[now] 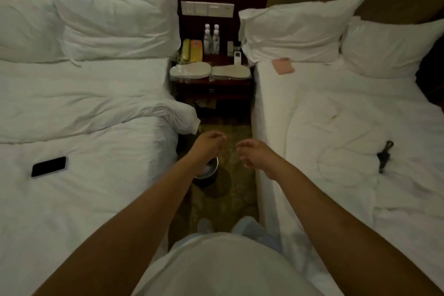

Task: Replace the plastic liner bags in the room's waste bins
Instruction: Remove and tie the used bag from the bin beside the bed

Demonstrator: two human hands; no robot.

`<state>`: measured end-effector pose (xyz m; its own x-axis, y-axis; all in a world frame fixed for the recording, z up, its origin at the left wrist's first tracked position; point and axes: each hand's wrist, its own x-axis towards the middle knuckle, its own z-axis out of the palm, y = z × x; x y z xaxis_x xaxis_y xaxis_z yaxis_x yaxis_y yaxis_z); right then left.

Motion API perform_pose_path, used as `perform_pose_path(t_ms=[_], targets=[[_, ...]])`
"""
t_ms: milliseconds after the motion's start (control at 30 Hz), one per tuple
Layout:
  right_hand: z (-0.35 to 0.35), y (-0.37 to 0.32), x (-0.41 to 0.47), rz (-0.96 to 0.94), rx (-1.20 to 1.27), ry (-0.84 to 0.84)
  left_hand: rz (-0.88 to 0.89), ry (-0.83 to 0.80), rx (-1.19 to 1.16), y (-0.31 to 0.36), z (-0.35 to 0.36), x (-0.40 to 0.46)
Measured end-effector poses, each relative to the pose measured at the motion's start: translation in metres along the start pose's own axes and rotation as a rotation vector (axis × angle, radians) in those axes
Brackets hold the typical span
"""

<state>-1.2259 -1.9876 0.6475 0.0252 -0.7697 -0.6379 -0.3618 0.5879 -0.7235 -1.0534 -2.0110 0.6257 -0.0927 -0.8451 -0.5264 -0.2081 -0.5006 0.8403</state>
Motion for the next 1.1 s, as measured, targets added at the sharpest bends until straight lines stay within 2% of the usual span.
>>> perform_pose_path(t_ms=[300, 500, 633, 800, 1000, 1100], targets=[[0.009, -0.088, 0.122, -0.057, -0.249, -0.185, -0.104, 0.193, -0.201, 0.01, -0.052, 0.085], [0.022, -0.133, 0.219, -0.059, -0.429, -0.41, -0.209, 0.437, -0.399, 0.007, -0.065, 0.15], [0.011, -0.158, 0.281, -0.079, -0.645, -0.579, -0.34, 0.625, -0.516, 0.018, -0.052, 0.176], [-0.005, -0.166, 0.347, -0.087, -0.854, -0.729, -0.514, 0.753, -0.643, 0.007, -0.021, 0.199], [0.0, -0.144, 0.388, -0.058, -1.03, -0.89, -0.615, 0.903, -0.76, -0.018, 0.027, 0.201], [0.005, -0.132, 0.4, -0.026, -1.104, -0.946, -0.661, 0.926, -0.797, -0.037, 0.049, 0.203]])
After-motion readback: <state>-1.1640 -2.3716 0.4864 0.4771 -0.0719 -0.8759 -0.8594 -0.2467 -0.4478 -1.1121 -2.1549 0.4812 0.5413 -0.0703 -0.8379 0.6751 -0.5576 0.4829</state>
